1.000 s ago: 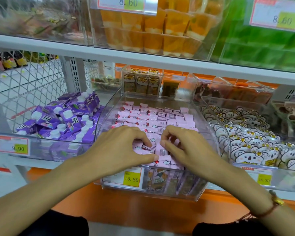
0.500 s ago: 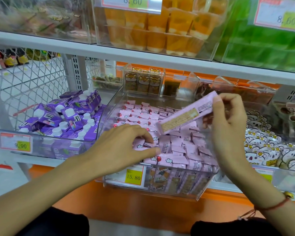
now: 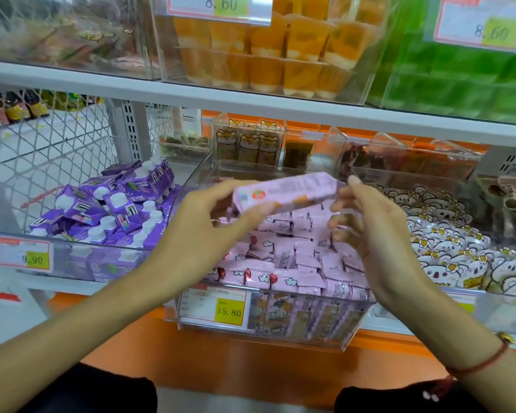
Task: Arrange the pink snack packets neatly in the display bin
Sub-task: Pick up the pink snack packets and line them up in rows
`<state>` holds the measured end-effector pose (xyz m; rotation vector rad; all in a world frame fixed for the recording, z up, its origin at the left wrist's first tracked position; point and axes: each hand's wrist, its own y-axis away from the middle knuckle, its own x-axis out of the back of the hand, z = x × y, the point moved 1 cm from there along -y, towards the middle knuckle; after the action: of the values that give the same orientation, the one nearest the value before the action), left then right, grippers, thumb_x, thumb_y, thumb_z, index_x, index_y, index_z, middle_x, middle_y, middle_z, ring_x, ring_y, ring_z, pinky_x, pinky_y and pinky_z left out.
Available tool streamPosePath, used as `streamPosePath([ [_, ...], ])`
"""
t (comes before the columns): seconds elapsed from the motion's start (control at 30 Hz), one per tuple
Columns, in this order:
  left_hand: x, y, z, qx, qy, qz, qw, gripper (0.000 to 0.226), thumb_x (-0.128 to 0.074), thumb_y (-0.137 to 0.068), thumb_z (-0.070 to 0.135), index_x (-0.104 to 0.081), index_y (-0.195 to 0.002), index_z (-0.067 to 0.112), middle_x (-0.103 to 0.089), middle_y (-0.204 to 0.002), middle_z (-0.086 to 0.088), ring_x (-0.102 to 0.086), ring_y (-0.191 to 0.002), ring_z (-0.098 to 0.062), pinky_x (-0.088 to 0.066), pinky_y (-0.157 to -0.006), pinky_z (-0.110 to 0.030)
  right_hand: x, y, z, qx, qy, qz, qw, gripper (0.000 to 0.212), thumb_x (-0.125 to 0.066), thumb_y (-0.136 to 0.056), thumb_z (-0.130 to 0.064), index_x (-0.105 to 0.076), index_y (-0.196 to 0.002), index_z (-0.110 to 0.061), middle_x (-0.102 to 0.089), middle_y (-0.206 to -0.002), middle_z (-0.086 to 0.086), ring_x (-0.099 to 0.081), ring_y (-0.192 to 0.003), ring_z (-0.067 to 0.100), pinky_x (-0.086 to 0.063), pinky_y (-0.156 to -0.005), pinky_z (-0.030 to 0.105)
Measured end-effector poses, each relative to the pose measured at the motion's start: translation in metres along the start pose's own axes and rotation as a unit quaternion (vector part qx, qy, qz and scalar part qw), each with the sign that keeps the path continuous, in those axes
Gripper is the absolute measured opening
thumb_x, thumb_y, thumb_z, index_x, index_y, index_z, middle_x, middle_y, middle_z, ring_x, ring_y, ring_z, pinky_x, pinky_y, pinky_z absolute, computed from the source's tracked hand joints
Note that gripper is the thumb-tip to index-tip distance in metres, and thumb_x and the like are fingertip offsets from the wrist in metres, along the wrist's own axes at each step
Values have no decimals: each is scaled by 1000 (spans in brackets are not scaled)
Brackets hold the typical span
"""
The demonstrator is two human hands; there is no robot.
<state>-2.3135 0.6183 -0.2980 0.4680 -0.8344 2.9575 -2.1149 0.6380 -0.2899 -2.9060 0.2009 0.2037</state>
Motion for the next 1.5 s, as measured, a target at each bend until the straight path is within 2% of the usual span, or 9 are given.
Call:
streamPosePath([
  [0.13,0,-3,1,147,115,38,982,22,-55,-84,42,-70,-86,26,-74,-74,3,-65,-57,-4,-48,-45,-17,2,2,-2,105,53,22,993,13,-51,-95,-24,-57,-89,-15,-56,-74,-1,-52,-56,7,-42,-46,18],
  [0.23,-1,-4,0,172,104,41,979,35,-55,-81,47,-68,-83,14,-73,-69,-3,-60,-47,-6,-40,-39,-14,1,6,-1,193,146,-9,970,12,-59,-91,-28,-57,-99,-20,-59,-90,-5,-56,-80,5,-45,-70,20],
  [0.37,-2,-3,-4,144,34,34,988,55,-54,-73,57,-66,-74,4,-69,-57,-3,-52,-39,-4,-37,-41,-10,-9,16,1,273,365,-143,879,50,-55,-85,-43,-41,-133,-39,-40,-130,-21,-30,-126,-5,-22,-99,3],
  [0.5,-5,1,-3,89,23,10,996,52,-54,-77,55,-70,-74,6,-62,-49,-1,-54,-41,2,-37,-42,-6,-19,20,8,337,480,-181,789,45,-51,-89,-40,-48,-133,-31,-48,-124,-14,-32,-118,2,-21,-98,16],
  [0.73,3,3,-23,22,-146,-81,986,32,-57,-81,55,-64,-107,37,-65,-97,24,-61,-92,2,-51,-78,-24,-5,8,2,219,242,-89,941,40,-67,-77,-42,-48,-107,-24,-64,-92,-17,-62,-88,2,-49,-72,19],
  [0.9,2,8,-30,-42,-381,-227,895,50,-33,-89,64,-53,-127,38,-49,-129,25,-44,-117,1,-41,-94,-28,-3,5,8,135,172,-84,972,59,-61,-81,-37,-22,-125,-33,-64,-96,-6,-68,-78,6,-55,-75,21],
  [1.2,5,6,-27,-33,-415,-233,879,57,-24,-84,70,-55,-123,41,-44,-128,30,-39,-115,7,-39,-83,-23,5,2,9,103,349,-227,903,41,-69,-82,-25,-40,-107,-40,-59,-81,0,-64,-73,9,-54,-64,24],
  [1.33,5,5,-28,-21,-406,-236,882,55,-27,-84,71,-55,-122,42,-44,-127,31,-37,-115,9,-40,-86,-26,1,7,14,169,477,-255,824,24,-66,-85,-27,-56,-105,-36,-55,-101,-10,-57,-89,5,-52,-79,33],
  [1.5,5,5,-28,-17,-403,-238,883,56,-27,-83,72,-55,-121,43,-44,-126,32,-36,-114,11,-40,-84,-25,-3,9,20,178,538,-268,779,24,-57,-89,-20,-65,-111,-27,-50,-97,-14,-47,-80,1,-36,-71,17],
])
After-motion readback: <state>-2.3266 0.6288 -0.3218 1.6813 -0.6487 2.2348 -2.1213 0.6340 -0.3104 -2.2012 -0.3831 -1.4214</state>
